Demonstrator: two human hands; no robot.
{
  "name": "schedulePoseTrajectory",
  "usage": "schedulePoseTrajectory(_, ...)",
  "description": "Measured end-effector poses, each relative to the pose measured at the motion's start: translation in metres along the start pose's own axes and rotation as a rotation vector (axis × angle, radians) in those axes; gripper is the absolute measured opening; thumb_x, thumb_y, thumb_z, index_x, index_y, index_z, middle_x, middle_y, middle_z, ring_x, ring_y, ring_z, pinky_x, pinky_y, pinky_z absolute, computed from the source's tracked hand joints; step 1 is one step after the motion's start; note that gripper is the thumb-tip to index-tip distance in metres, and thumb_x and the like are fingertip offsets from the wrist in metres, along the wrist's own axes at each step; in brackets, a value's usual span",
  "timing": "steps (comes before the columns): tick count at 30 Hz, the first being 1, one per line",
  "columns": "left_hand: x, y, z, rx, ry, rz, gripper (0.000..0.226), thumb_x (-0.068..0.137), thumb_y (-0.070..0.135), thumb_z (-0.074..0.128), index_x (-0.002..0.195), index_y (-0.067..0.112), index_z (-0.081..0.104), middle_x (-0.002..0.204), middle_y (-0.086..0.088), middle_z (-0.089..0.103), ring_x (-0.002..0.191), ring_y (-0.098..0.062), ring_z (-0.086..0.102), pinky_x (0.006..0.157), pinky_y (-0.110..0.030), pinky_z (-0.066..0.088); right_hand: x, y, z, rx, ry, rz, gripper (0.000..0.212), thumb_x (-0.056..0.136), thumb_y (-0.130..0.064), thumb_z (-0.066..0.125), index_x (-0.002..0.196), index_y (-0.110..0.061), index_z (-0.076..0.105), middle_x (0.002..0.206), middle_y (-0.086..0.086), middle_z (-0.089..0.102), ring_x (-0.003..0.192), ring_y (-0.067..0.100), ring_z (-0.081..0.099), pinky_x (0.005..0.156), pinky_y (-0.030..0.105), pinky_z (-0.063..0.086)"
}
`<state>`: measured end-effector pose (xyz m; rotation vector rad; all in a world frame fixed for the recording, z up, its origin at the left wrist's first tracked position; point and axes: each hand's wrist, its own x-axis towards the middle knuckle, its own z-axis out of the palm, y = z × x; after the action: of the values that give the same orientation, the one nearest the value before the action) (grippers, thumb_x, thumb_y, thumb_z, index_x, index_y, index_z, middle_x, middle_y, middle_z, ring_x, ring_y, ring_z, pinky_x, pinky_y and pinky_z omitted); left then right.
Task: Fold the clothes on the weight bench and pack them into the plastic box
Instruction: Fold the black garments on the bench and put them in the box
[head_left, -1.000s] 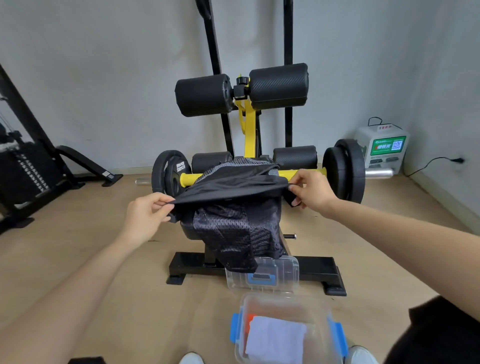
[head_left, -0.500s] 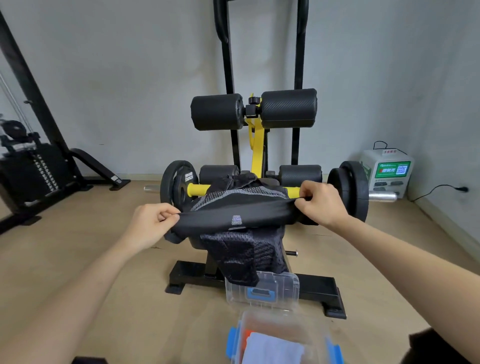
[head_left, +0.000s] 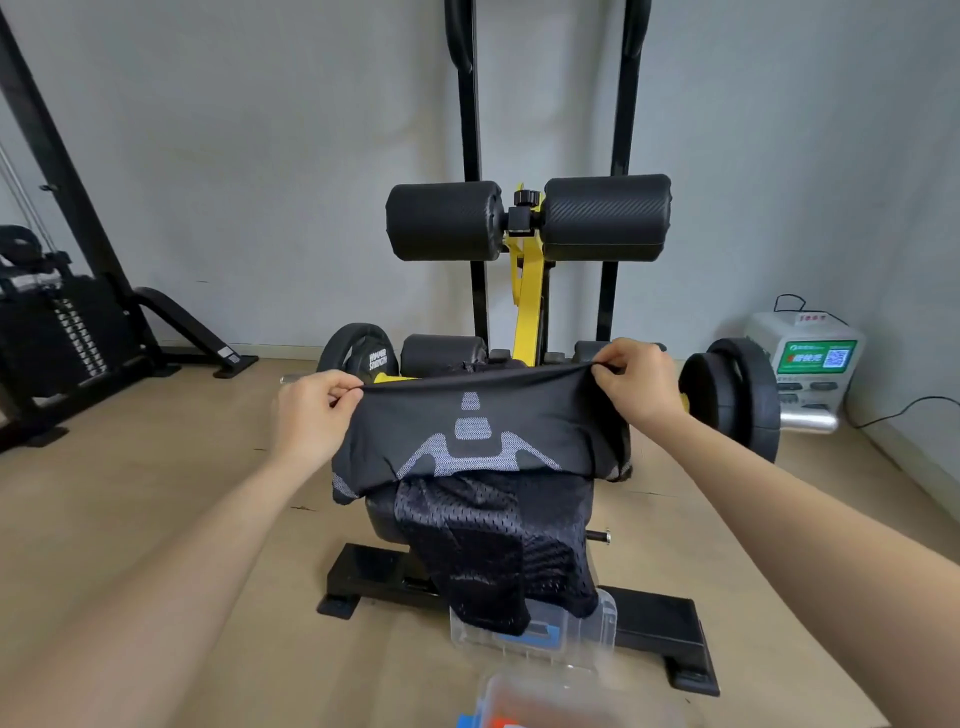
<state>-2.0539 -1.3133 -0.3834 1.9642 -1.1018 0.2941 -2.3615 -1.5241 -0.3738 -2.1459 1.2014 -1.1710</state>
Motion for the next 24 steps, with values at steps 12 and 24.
schedulePoseTrajectory(12, 0.007, -0.041, 0.021, -0.287, -0.274, -0.255, 0.021, 0.089, 0.007, 0.071, 0.103, 0.024, 0.073, 0.104, 0.001, 0.073, 0.097, -0.011, 0.068, 0.100, -0.035, 0.052, 0.011, 0.014, 0.052, -0.195, -0.334, -0.137, 0.037, 0.084, -0.028, 0.073, 0.120, -0.022, 0.066, 0.125, 0.002, 0.065, 0.118, 0.027, 0.055, 0.100, 0.037, 0.045)
schedulePoseTrajectory(24, -0.040, -0.040, -0.023, -0.221, -0.535, -0.429, 0.030, 0.087, 0.021, 0.077, 0.113, 0.021, 0.064, 0.095, -0.006, 0.075, 0.087, -0.021, 0.072, 0.070, -0.029, 0.057, -0.036, -0.041, 0.090, -0.164, -0.613, -0.451, 0.052, 0.088, -0.052, 0.063, 0.134, -0.027, 0.059, 0.139, -0.007, 0.057, 0.129, 0.015, 0.046, 0.111, 0.038, 0.034)
